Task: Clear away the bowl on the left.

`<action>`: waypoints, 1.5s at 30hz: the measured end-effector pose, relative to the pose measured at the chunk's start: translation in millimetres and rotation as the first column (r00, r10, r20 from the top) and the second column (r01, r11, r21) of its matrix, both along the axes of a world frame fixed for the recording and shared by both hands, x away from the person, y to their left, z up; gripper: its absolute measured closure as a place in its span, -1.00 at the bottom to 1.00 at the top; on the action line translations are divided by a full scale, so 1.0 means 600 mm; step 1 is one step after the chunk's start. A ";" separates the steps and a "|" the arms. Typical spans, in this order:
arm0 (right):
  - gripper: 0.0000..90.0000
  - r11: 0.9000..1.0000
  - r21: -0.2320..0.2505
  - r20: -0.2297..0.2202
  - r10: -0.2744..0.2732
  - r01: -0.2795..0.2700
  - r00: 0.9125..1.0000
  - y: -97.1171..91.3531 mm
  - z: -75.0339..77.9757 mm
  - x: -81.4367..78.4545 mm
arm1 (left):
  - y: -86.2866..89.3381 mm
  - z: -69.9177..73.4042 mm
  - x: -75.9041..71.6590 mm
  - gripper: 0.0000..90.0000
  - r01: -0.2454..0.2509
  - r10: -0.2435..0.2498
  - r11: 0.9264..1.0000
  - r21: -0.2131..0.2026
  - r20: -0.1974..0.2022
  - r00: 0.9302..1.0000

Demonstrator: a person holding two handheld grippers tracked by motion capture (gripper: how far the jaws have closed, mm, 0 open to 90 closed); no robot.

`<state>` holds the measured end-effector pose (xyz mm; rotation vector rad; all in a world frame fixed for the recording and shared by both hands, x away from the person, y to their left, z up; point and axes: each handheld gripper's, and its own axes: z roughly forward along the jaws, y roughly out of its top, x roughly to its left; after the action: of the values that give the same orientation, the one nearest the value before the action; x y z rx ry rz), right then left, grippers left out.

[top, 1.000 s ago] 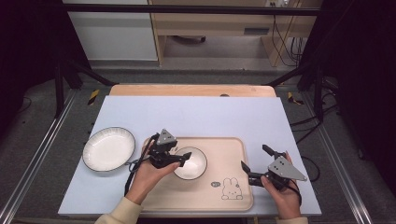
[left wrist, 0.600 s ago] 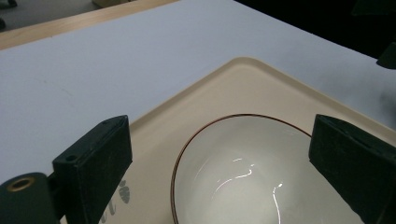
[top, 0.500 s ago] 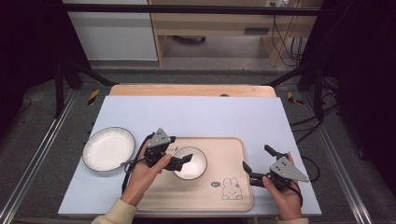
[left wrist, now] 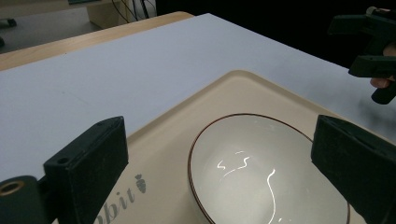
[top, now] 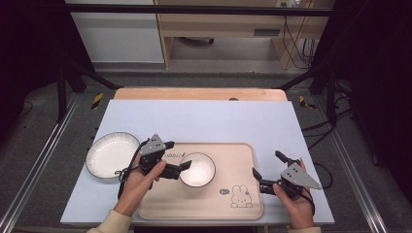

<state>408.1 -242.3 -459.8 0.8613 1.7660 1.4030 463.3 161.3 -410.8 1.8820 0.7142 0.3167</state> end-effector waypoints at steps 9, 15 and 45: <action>-0.92 1.000 0.004 0.000 -0.007 0.007 1.000 -0.003 0.000 -0.001 | 0.032 0.004 -0.005 -0.91 -0.016 0.017 0.999 -0.029 0.013 1.000; -0.92 1.000 0.002 -0.001 -0.006 0.006 1.000 -0.002 0.000 -0.001 | 0.063 0.007 -0.010 -0.90 -0.005 0.008 0.998 -0.061 0.038 0.999; -0.92 1.000 0.001 -0.005 -0.011 0.011 1.000 -0.002 -0.002 -0.001 | 0.190 0.000 -0.033 -0.90 -0.122 0.126 0.990 -0.068 0.067 0.990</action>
<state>407.4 -243.8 -461.1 0.8745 1.7616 1.3963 443.7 275.6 -410.8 1.7614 0.7858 0.4333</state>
